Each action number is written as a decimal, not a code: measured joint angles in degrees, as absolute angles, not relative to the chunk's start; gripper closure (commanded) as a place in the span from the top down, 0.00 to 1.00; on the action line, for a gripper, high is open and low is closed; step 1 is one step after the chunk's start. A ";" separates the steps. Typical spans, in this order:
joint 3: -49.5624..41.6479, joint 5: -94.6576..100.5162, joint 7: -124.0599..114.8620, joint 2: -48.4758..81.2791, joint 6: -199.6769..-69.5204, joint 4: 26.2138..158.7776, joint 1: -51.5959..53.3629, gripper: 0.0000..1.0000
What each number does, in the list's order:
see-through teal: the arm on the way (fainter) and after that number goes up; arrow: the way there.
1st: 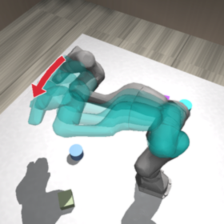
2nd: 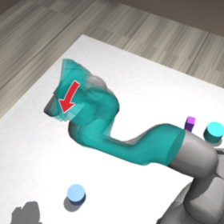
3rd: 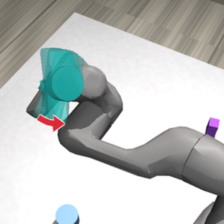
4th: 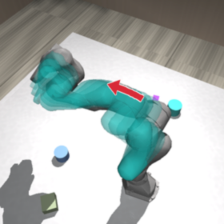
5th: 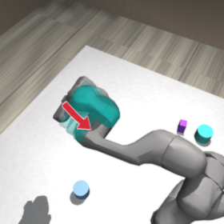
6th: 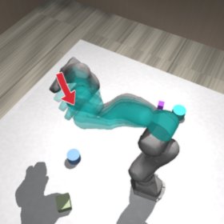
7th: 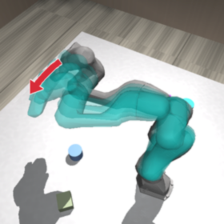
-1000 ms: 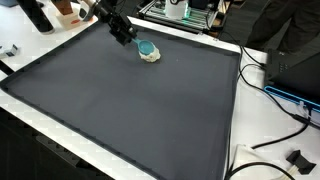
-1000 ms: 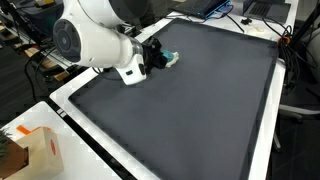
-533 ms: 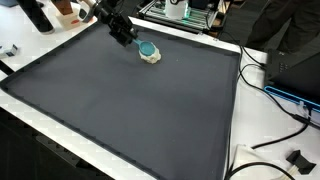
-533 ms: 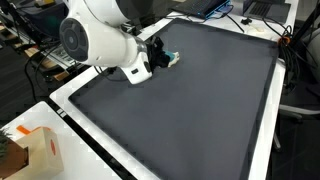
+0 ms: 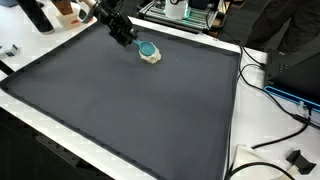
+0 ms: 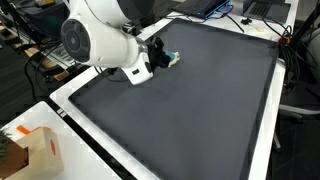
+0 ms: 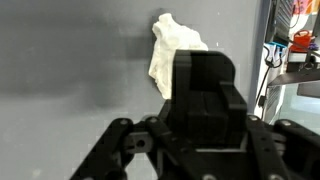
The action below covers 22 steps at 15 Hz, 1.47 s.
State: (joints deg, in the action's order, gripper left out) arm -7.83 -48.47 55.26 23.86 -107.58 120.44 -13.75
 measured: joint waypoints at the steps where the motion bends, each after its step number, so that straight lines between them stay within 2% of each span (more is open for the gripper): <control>1: -7.83 -48.50 55.26 23.82 -107.54 120.46 -13.75 0.25; 12: -7.44 -46.41 55.15 18.12 -111.40 123.79 -11.51 0.25; 22: -5.49 -34.86 49.87 0.66 -122.74 131.40 -6.97 0.25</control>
